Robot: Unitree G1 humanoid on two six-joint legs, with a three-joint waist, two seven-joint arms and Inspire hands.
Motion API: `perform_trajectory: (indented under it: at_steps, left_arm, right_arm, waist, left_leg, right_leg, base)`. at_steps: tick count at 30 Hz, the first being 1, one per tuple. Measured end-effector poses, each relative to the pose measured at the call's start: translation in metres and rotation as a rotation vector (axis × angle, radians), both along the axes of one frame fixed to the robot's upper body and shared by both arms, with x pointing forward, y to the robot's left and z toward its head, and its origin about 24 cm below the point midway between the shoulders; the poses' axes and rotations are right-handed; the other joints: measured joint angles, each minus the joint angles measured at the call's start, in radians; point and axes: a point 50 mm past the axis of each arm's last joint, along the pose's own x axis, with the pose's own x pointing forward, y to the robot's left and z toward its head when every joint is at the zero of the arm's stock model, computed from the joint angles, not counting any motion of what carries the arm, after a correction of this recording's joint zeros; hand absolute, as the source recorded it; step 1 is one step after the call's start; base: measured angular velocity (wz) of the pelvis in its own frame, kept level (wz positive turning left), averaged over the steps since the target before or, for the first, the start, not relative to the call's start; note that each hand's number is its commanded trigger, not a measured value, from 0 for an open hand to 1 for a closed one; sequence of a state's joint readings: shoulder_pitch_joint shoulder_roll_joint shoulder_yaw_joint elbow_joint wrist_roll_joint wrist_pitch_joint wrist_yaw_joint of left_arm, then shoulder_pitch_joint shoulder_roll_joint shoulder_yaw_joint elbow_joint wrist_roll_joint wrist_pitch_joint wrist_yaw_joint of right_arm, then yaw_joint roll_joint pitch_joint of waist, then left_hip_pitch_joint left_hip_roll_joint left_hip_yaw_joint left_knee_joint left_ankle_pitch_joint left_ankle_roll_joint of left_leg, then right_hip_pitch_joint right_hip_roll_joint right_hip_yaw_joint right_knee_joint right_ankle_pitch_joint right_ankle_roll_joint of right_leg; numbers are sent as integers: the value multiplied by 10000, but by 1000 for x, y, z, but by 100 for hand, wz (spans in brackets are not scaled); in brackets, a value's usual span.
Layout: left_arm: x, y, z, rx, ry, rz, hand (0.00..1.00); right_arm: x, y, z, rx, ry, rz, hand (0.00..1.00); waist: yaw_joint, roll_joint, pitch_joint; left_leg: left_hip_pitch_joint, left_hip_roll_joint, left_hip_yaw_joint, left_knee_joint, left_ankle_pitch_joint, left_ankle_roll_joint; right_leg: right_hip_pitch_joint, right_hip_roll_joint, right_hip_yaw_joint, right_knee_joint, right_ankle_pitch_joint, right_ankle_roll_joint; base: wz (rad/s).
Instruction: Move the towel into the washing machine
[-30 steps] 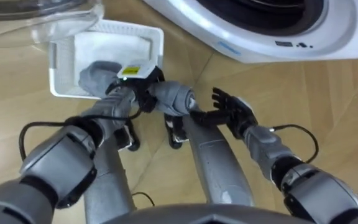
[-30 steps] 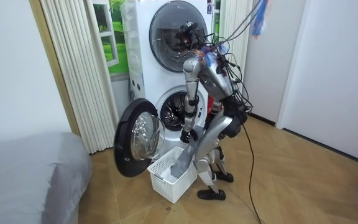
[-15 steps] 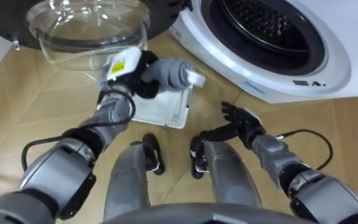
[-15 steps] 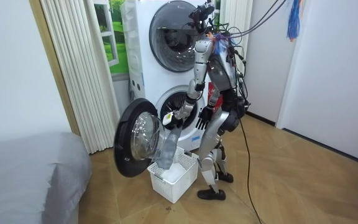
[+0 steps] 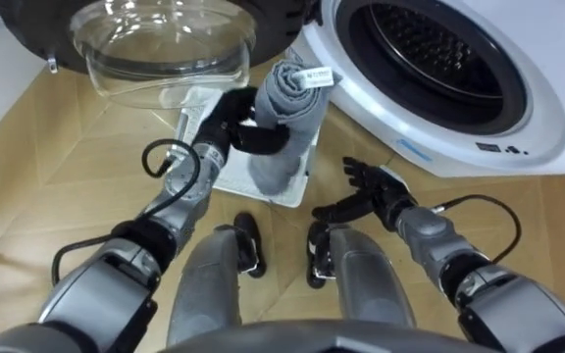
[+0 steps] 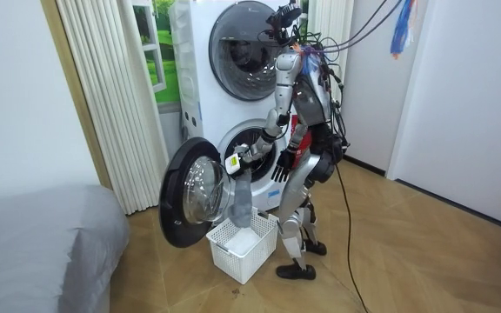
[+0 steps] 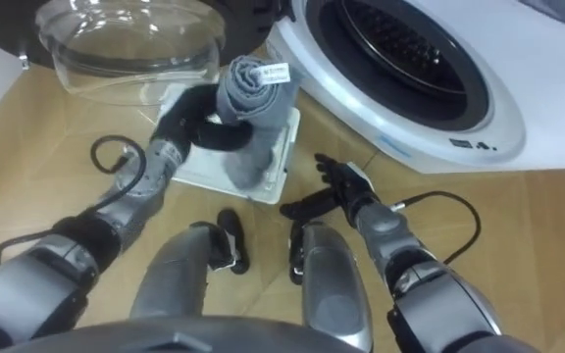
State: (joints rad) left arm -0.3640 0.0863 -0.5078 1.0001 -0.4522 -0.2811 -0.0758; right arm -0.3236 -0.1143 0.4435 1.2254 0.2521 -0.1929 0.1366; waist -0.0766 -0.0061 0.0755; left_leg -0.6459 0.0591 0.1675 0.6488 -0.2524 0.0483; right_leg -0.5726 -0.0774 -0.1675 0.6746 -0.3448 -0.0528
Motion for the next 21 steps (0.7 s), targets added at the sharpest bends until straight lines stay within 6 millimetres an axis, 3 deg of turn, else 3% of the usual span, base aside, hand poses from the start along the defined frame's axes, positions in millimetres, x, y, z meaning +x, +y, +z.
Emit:
perform_trajectory:
  at_steps: [1,3,5,8,16,17,18,21]
  left_arm:
    - [-2,0,-2,-227,134,-67,100]
    - [-11,-2,-8,-1156,700,-326,100]
    - [-16,-4,-11,-1785,993,-529,100]
    - [-22,-3,-15,-2653,1454,-491,100]
    - [-22,-2,-14,-3944,1761,-506,100]
    - [-22,-2,-13,-4100,1758,-498,100]
    - [-21,-3,-12,-4273,1759,-481,100]
    - [-20,-6,-8,-4721,1760,-639,100]
  right_arm:
    - [0,2,0,-3,-1,84,0]
    - [-2,8,-2,104,171,288,0]
    - [-2,10,-2,230,260,293,0]
    - [-3,11,-3,380,418,336,0]
    - [-3,9,-3,374,457,287,0]
    - [-3,9,-3,373,449,277,36]
    - [-3,9,-3,341,451,317,100]
    - [-3,8,-3,279,429,319,100]
  waist:
    - [8,-39,-30]
    - [-9,-99,-175]
    - [-3,-111,-229]
    - [73,-125,-240]
    - [320,-92,-264]
    - [333,-74,-272]
    - [344,-38,-293]
    - [328,66,-355]
  left_leg:
    - [-6,-8,-28,-3,8,-13]
    - [-6,19,-163,-10,25,-32]
    - [16,61,-287,-11,57,-44]
    - [244,171,-303,-108,87,-50]
    - [331,175,-303,-339,234,-16]
    - [325,174,-308,-346,239,-17]
    - [315,173,-314,-353,241,-18]
    - [319,157,-313,-408,251,-25]
  right_leg:
    - [5,3,-9,-8,0,0]
    - [144,50,-171,-186,46,-29]
    - [325,116,-321,-383,136,-48]
    - [659,255,-363,-718,310,-55]
    - [740,291,-345,-874,476,-50]
    - [737,291,-352,-876,476,-50]
    - [733,291,-363,-888,476,-50]
    - [740,282,-373,-918,476,-50]
  base:
    - [7]
    - [11]
    - [12]
    - [0]
    - [-1]
    - [0]
    - [0]
    - [0]
